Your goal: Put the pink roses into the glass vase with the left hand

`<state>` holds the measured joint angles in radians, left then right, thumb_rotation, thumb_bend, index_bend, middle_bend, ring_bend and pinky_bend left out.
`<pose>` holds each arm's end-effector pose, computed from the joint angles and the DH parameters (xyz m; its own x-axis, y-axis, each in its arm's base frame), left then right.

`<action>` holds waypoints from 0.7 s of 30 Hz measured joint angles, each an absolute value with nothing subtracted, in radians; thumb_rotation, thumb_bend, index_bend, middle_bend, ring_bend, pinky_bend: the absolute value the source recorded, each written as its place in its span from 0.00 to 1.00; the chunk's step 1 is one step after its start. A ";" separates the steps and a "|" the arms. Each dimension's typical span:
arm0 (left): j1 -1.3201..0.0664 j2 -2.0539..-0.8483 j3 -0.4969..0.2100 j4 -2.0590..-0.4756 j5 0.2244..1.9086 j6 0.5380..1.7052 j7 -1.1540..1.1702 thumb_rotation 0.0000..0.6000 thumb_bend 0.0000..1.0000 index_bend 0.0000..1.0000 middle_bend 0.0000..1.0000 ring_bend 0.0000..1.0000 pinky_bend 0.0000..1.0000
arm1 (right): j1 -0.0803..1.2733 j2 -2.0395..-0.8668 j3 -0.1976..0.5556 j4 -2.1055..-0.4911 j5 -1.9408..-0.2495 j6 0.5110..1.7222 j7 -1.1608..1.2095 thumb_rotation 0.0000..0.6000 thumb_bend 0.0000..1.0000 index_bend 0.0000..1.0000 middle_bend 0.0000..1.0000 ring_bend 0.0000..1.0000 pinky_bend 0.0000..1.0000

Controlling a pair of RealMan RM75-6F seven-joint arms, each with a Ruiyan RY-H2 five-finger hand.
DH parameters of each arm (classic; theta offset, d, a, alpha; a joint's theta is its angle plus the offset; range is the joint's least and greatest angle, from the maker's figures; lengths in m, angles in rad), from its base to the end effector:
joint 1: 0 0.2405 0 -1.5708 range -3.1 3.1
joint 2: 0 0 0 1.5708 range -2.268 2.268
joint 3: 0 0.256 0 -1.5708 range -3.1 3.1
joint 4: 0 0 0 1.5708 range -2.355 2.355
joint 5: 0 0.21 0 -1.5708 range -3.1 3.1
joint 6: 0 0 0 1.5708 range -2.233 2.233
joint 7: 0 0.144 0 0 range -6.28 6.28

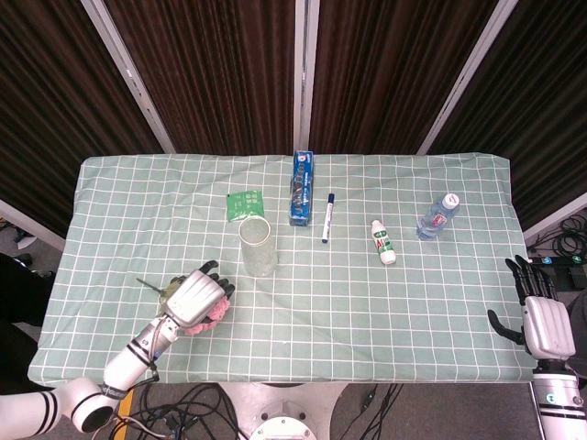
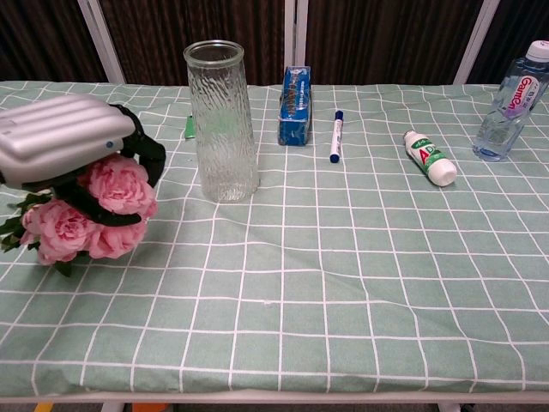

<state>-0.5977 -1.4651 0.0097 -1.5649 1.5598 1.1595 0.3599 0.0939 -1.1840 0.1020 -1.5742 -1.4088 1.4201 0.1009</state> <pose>-0.1636 0.2679 0.0005 0.5820 0.0712 0.8101 0.6653 -0.6146 -0.4239 -0.3224 -0.1944 0.1452 0.2582 -0.0062 0.9661 -0.9633 0.0740 0.2580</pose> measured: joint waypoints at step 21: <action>-0.486 -1.284 -0.220 -1.560 1.528 1.513 0.281 1.00 0.26 0.64 0.69 0.72 0.34 | 0.081 -1.167 0.112 -1.613 -1.431 1.475 0.084 1.00 0.22 0.00 0.00 0.00 0.00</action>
<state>-0.4863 -1.2842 -0.2199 -1.5595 1.5279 1.5128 0.2808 0.0809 -1.1667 0.1119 -1.6126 -1.4311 1.4747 0.0845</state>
